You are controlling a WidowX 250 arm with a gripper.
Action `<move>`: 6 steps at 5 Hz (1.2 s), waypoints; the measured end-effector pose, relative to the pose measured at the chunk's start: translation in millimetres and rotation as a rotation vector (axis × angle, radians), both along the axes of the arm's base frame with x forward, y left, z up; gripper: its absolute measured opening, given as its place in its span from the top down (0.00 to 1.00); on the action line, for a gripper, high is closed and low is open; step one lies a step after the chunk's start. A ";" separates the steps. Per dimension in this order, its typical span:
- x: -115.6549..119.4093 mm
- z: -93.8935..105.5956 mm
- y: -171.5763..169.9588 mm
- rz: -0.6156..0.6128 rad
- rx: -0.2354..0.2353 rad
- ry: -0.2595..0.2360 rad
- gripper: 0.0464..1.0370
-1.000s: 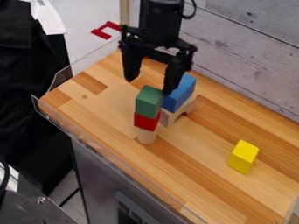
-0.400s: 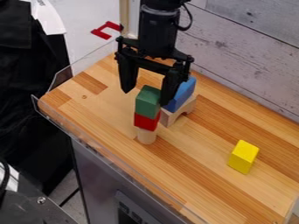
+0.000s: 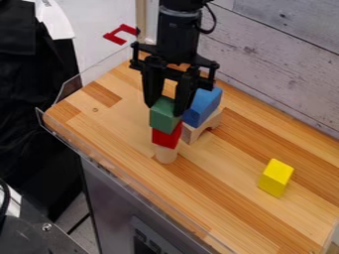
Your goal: Put the green cube on top of blue block
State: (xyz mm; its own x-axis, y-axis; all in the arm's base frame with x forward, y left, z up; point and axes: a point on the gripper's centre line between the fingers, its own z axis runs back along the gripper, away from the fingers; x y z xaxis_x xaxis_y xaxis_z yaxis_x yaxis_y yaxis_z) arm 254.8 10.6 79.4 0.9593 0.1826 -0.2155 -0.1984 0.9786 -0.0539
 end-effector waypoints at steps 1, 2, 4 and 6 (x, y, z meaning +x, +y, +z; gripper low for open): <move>0.6 -0.2 0.3 0.005 0.003 -0.001 0.54; 6.2 7.9 1.0 0.000 0.027 -0.011 0.54; 38.4 62.6 -10.3 -0.063 0.072 -0.168 0.54; 63.2 14.2 -18.2 -0.152 0.012 -0.048 0.54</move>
State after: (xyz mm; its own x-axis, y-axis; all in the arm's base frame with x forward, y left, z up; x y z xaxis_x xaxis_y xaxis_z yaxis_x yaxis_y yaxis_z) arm 317.9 -7.6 93.6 0.9851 0.0371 -0.1679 -0.0457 0.9978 -0.0476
